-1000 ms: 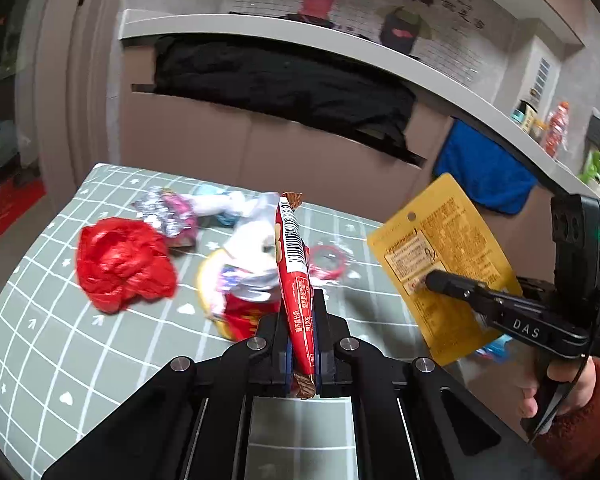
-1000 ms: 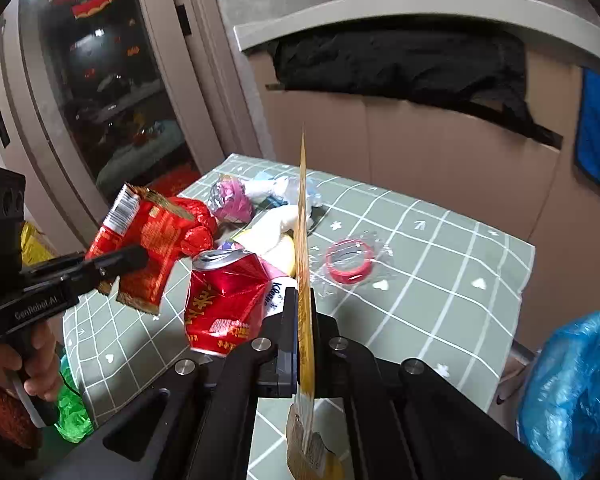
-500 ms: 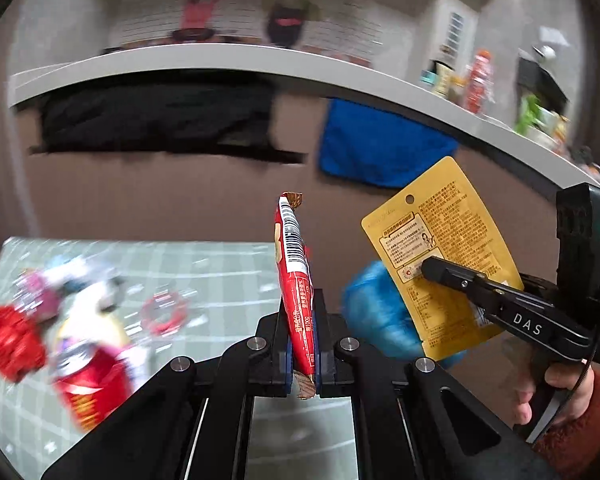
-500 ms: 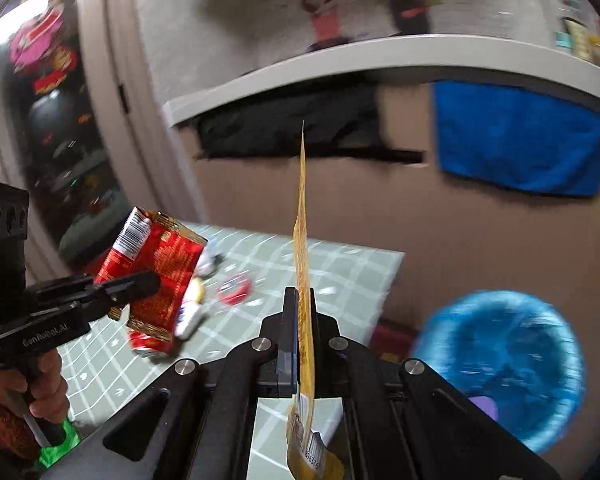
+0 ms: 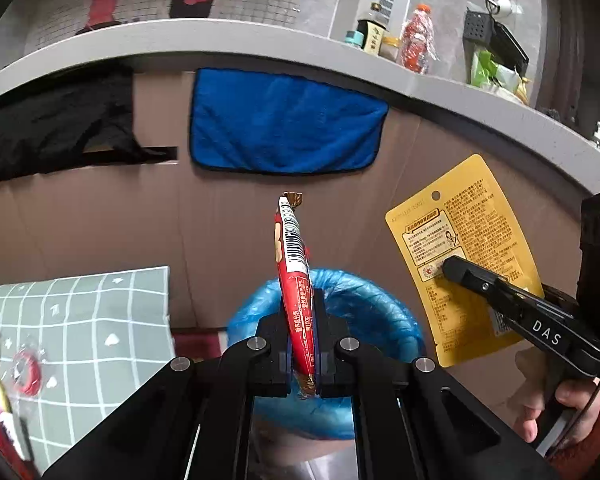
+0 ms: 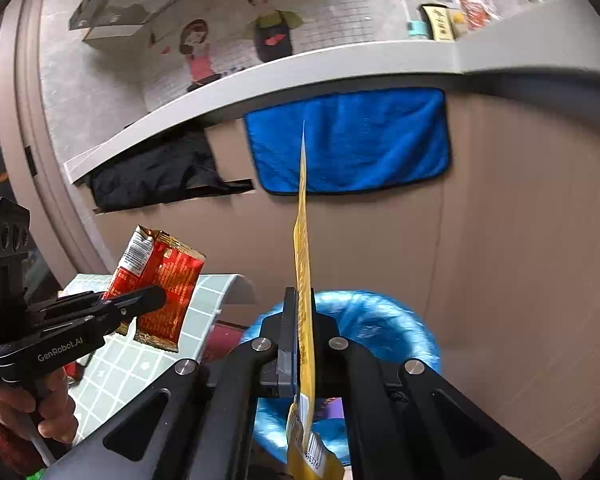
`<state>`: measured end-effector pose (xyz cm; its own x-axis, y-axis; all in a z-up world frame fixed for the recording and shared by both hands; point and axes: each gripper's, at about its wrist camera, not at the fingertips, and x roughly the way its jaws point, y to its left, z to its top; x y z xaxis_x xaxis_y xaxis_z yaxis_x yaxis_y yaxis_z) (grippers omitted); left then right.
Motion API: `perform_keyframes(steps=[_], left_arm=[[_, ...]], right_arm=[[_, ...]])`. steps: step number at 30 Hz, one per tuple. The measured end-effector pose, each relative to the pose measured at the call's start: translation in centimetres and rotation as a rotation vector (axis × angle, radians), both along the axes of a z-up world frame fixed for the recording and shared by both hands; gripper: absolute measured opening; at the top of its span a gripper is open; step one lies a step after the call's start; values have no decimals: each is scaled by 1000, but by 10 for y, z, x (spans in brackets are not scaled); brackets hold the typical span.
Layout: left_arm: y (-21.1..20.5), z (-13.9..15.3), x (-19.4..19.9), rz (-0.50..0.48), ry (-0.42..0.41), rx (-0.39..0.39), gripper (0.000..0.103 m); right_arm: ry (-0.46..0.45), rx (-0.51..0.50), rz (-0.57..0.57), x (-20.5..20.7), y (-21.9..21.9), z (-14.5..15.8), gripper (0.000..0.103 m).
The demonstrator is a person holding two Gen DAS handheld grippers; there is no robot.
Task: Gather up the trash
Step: 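Carry the wrapper and yellow packet to the bin and release them, then return to the table and grasp the crushed red can with the right tool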
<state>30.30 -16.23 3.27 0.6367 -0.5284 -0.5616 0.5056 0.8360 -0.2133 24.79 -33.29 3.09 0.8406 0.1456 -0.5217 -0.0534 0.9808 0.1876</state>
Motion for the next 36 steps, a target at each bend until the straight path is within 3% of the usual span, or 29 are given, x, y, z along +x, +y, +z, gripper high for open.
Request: perform_keyframes(steps=[11, 19, 28, 29, 31, 32, 33, 34, 35, 36], left_arm=[[-28, -48, 29, -27, 120, 37, 7], [-42, -65, 41, -60, 166, 38, 7], [-49, -76, 51, -84, 207, 21, 10], [-49, -76, 52, -83, 203, 13, 10], [-47, -75, 52, -80, 191, 5, 25], [-45, -74, 52, -79, 189, -4, 30], [-44, -73, 51, -78, 187, -13, 37], [-42, -72, 51, -72, 183, -20, 40], [-40, -70, 51, -68, 180, -19, 40], [-38, -68, 50, -61, 174, -11, 40]], right_arm=[[87, 29, -19, 29, -21, -44, 1], [143, 47, -34, 46, -30, -73, 1], [182, 47, -47, 53, -33, -86, 2], [183, 47, -48, 53, -33, -87, 5], [180, 57, -50, 52, -34, -86, 6], [181, 58, -49, 52, -34, -86, 13], [176, 58, -48, 51, -33, -84, 31], [172, 58, -49, 51, -33, -84, 40], [162, 61, -49, 49, -33, -82, 46], [152, 61, -51, 48, -32, -81, 46]])
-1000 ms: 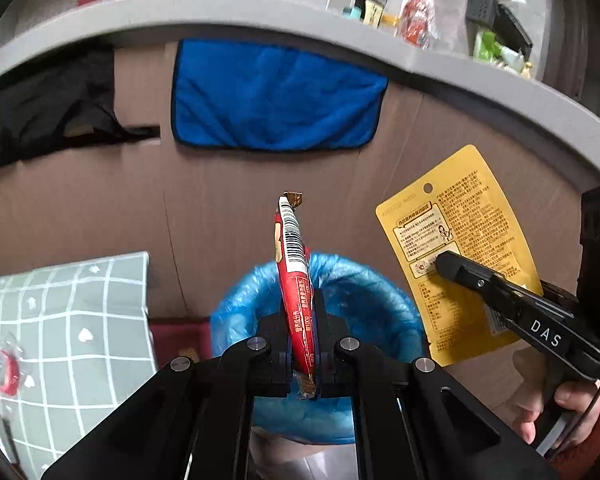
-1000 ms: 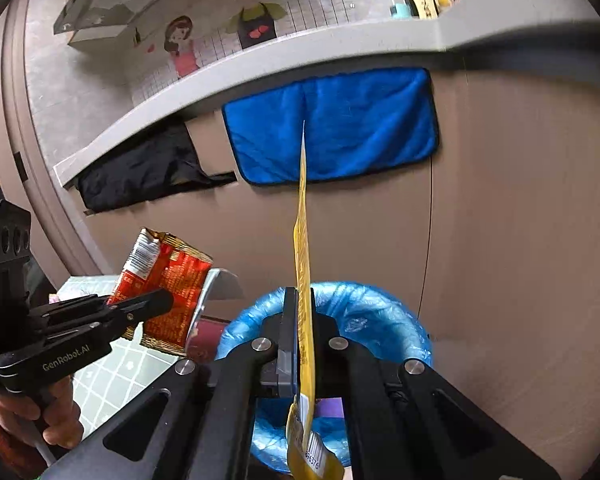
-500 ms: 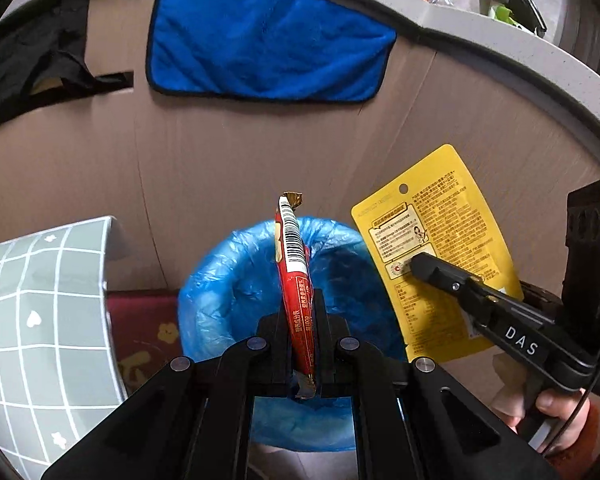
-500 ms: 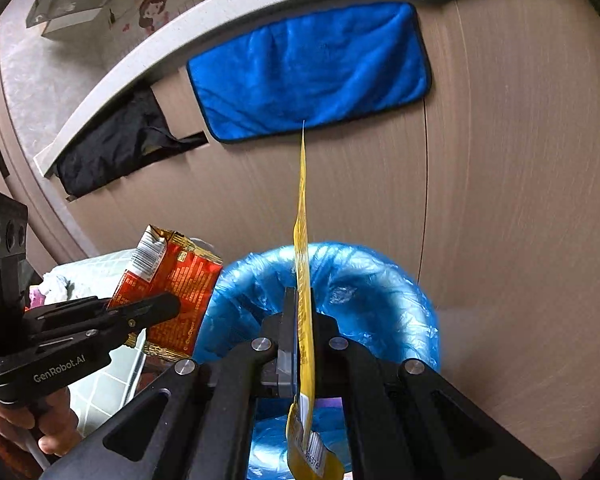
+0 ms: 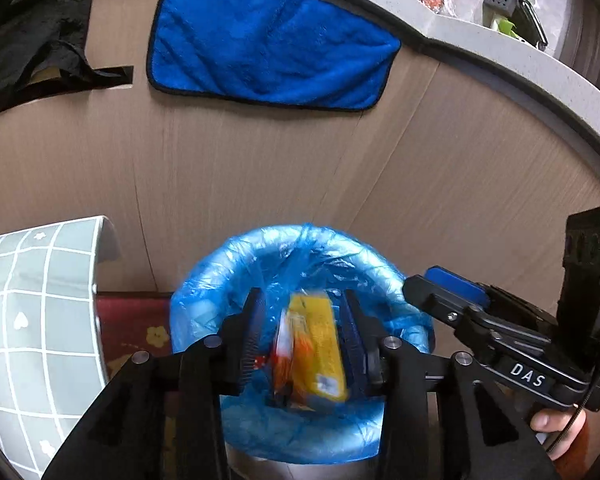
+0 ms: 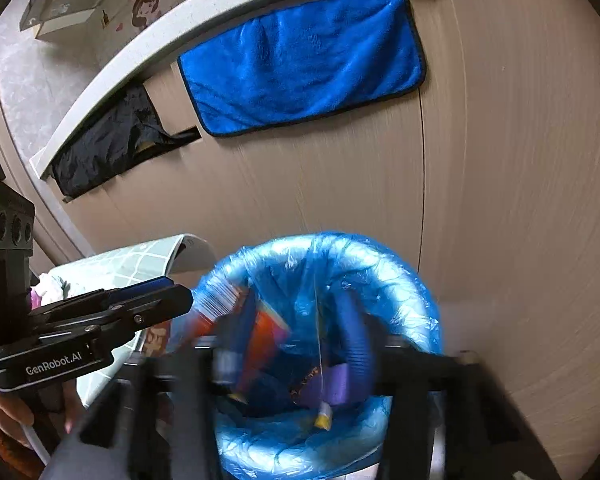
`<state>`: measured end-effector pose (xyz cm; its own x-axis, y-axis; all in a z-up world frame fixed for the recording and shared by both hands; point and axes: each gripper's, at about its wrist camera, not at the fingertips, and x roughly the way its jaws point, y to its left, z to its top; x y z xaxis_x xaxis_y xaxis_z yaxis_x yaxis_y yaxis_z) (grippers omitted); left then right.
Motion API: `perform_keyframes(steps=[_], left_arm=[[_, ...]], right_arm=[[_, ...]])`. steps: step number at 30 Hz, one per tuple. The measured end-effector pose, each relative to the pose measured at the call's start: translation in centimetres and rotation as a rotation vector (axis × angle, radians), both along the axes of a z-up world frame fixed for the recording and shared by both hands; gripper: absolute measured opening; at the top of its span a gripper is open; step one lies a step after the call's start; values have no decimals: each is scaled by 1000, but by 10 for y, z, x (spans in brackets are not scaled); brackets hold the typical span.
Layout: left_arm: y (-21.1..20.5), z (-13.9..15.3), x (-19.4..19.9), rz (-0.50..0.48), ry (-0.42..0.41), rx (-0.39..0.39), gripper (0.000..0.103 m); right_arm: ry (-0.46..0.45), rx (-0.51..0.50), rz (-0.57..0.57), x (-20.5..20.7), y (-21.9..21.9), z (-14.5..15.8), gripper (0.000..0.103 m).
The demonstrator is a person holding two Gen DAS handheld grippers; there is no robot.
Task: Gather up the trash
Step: 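Return to the table and grasp the crushed red can with the right tool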
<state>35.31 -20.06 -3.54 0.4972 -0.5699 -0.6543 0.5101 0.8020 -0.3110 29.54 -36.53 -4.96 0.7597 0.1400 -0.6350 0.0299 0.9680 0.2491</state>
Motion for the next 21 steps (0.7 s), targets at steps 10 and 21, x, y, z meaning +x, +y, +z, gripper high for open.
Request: perform_keyframes(steps=[10, 21], left_arm=[[56, 19, -21, 106, -11, 25, 40], [236, 41, -83, 387, -99, 91, 40]], right_arm=[[-62, -94, -50, -24, 15, 26, 46], [-139, -150, 200, -24, 136, 60, 61]])
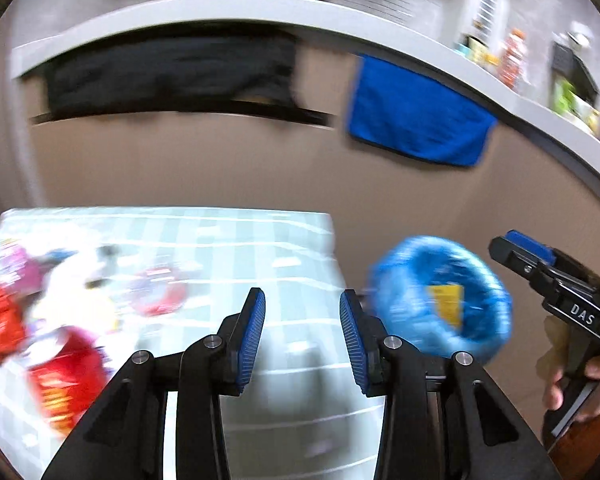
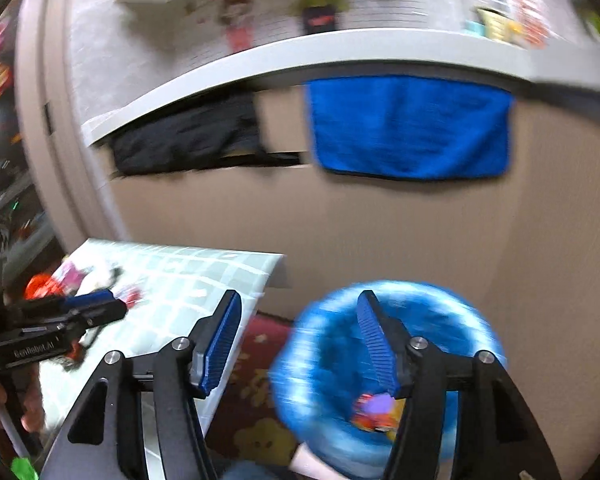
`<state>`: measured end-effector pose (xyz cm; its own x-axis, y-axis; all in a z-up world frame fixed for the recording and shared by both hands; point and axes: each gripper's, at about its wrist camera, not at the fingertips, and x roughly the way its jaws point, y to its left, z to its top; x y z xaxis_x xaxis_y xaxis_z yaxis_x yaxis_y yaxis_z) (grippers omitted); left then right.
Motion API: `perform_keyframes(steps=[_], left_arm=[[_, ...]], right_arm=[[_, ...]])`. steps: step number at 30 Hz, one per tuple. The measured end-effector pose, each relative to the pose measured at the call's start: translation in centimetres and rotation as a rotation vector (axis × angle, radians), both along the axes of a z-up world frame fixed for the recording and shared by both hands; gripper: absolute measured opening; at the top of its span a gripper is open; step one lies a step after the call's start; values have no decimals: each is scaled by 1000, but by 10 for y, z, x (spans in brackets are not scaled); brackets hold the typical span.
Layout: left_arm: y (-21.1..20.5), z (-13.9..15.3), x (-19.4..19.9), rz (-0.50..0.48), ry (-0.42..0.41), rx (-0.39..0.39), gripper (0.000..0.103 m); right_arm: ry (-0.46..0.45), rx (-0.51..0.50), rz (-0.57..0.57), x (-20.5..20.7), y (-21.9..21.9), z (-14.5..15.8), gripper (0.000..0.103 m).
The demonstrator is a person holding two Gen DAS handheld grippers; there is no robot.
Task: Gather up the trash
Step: 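Return to the table and grasp the crushed red can with the right tool, then grasp the white tissue with the left tool while the right tool holds the red can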
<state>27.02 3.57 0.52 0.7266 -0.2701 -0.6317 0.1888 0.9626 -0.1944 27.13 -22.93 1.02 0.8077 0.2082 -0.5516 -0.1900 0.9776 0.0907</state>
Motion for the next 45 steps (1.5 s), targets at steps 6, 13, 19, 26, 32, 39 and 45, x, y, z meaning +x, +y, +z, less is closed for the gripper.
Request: perform_keyframes(steps=[6, 13, 19, 26, 32, 39, 45], left_arm=[[122, -7, -31, 206, -14, -16, 40], [219, -31, -66, 339, 40, -98, 40], [277, -51, -96, 446, 68, -139, 40], [301, -66, -114, 472, 95, -169, 40], [297, -69, -118, 458, 105, -170, 40], [274, -73, -103, 388, 129, -163, 40], [236, -70, -73, 277, 148, -132, 40]], right_arm=[[35, -52, 210, 17, 109, -5, 66], [160, -24, 489, 27, 224, -28, 66], [232, -67, 612, 17, 297, -55, 66], [320, -135, 626, 20, 347, -94, 69], [292, -181, 643, 10, 360, -92, 29], [282, -68, 600, 5, 315, -69, 26], [257, -19, 477, 6, 247, -53, 26]])
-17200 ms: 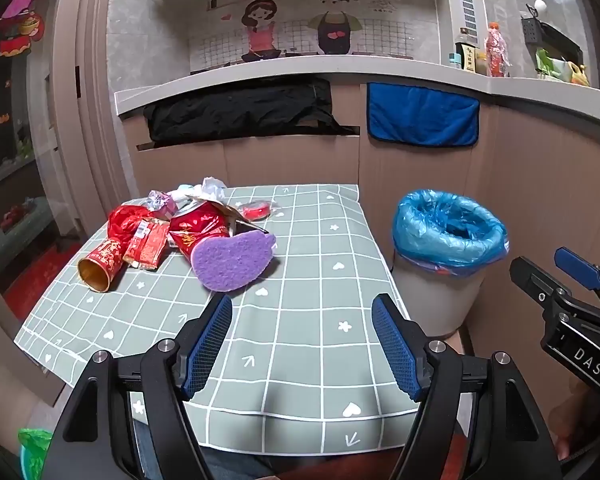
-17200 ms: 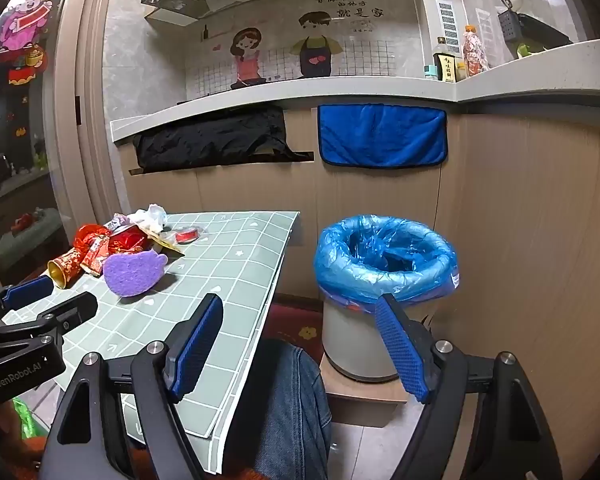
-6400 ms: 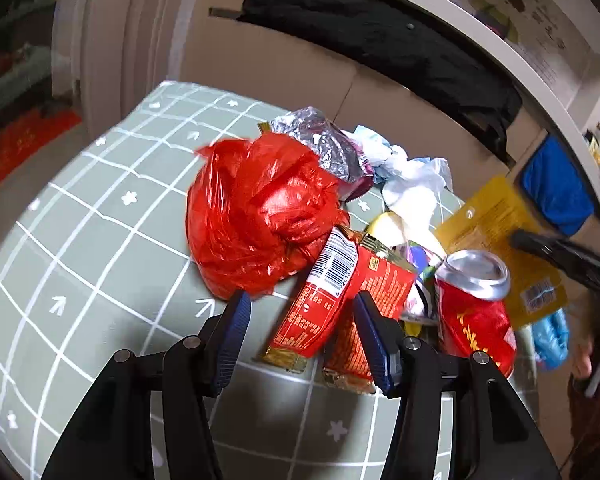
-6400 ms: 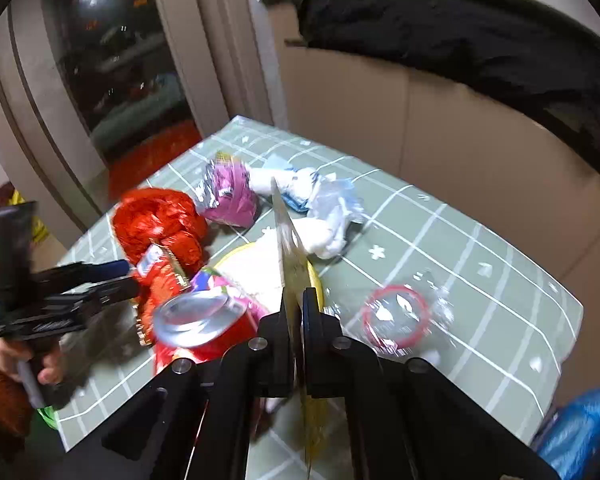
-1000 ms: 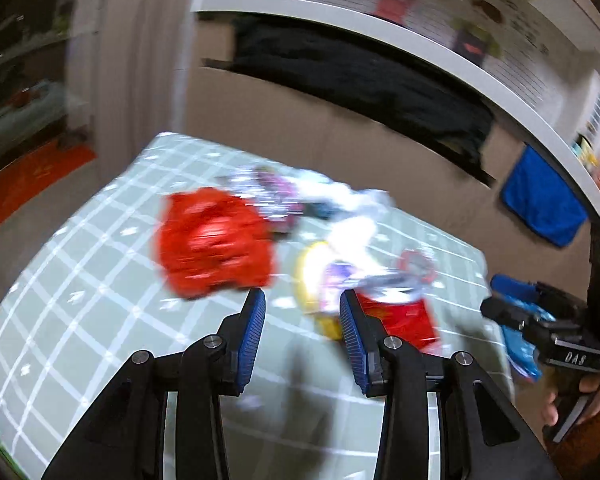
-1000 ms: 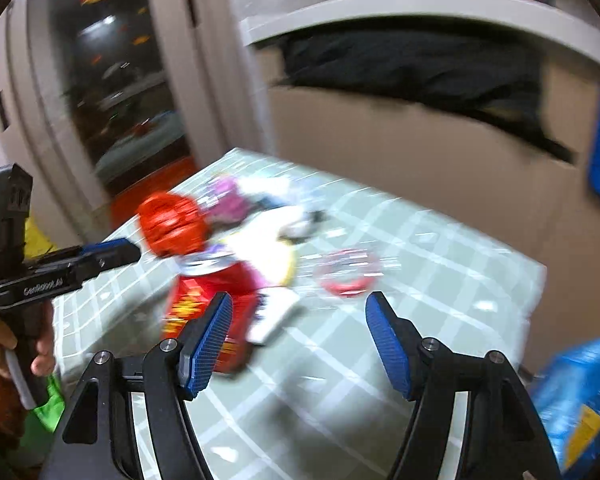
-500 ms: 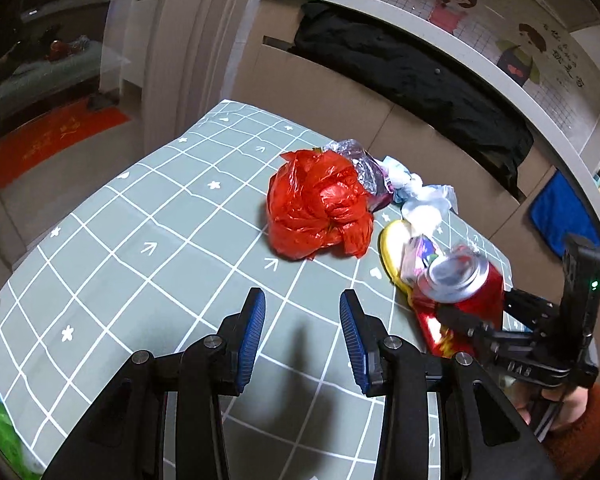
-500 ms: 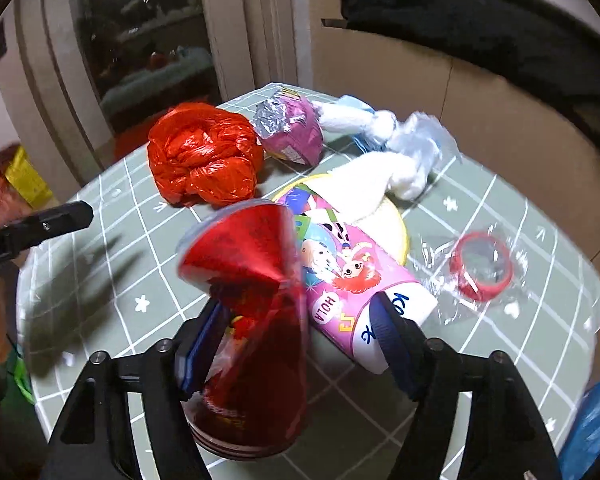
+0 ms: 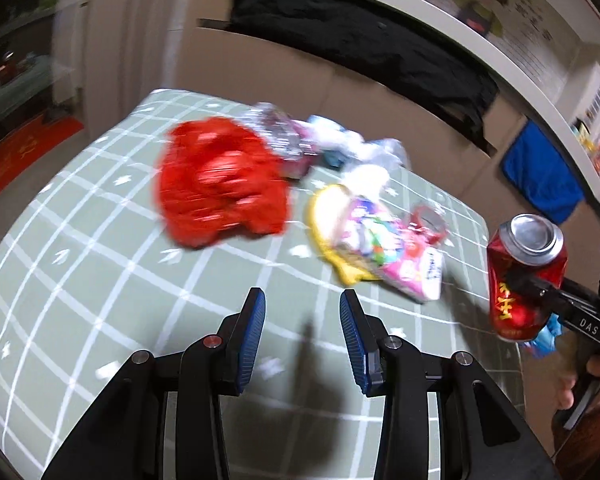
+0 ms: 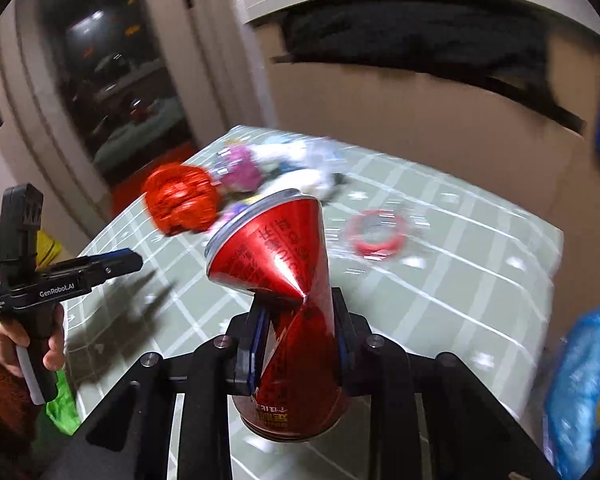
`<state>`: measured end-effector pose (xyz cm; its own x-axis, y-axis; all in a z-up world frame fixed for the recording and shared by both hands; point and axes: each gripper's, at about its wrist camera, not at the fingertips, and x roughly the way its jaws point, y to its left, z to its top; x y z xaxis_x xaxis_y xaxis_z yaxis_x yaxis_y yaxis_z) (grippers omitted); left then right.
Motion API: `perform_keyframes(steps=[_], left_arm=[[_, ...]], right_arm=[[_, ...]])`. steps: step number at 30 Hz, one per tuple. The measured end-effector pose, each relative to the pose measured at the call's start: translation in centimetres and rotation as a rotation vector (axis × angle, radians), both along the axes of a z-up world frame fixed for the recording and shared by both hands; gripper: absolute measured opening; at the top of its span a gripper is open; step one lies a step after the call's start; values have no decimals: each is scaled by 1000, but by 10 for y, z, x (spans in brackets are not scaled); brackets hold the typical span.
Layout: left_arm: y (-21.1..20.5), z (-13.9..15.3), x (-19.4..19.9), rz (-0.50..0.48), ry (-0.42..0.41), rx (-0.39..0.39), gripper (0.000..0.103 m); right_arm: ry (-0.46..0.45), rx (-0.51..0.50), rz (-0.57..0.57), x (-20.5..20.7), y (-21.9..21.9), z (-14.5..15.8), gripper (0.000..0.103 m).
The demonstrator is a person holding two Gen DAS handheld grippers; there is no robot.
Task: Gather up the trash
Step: 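Grasp the white tissue with the left tool while the right tool holds the red can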
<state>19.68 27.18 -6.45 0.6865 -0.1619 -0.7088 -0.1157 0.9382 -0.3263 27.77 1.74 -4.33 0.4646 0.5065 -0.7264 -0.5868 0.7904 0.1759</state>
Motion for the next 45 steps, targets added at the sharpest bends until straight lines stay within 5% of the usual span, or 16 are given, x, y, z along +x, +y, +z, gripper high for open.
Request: perform_keyframes(steps=[11, 19, 23, 29, 45], left_arm=[[-57, 30, 85, -119, -96, 47, 40], [-73, 12, 176, -126, 19, 199, 40], [-72, -11, 195, -118, 99, 195, 39], [-59, -11, 173, -83, 85, 135, 15], [-61, 49, 44, -88, -59, 86, 12]], right_arm=[[36, 47, -123, 2, -76, -13, 26], [73, 86, -135, 6, -86, -25, 26], [91, 95, -133, 5, -85, -28, 26], [86, 87, -115, 1, -82, -27, 26], [51, 85, -72, -16, -68, -11, 26]])
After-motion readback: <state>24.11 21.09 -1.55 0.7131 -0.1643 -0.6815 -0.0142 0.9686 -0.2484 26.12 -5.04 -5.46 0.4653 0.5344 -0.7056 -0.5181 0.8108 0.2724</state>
